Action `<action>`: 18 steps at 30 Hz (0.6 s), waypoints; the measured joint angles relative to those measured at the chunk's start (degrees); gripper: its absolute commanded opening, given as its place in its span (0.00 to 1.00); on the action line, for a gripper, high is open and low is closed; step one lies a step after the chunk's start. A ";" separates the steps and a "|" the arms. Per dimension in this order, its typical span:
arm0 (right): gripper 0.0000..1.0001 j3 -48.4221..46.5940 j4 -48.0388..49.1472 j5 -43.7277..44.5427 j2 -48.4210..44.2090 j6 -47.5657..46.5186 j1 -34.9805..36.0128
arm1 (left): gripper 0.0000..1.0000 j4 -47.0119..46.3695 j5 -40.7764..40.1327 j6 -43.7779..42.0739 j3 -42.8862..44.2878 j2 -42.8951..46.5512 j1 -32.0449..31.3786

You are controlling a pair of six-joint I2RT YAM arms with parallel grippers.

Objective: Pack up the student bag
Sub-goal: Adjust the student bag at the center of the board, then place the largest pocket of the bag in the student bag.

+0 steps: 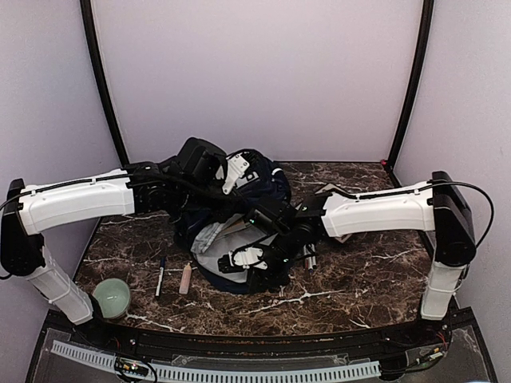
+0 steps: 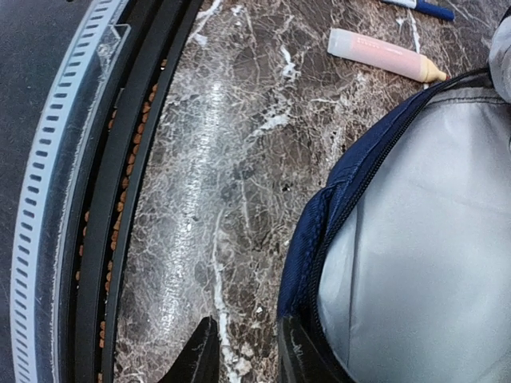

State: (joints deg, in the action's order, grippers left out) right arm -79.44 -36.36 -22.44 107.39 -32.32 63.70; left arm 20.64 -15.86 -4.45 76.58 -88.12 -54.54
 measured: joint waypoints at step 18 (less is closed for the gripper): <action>0.46 6.84 -9.84 -2.23 -22.82 -1.09 -9.07 | 0.71 7.74 -1.62 4.92 -5.57 12.07 2.64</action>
State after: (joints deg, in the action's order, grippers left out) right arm -72.60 -46.19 -24.67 84.58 -33.41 54.63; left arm 28.38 -17.47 0.47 71.00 -76.05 -51.90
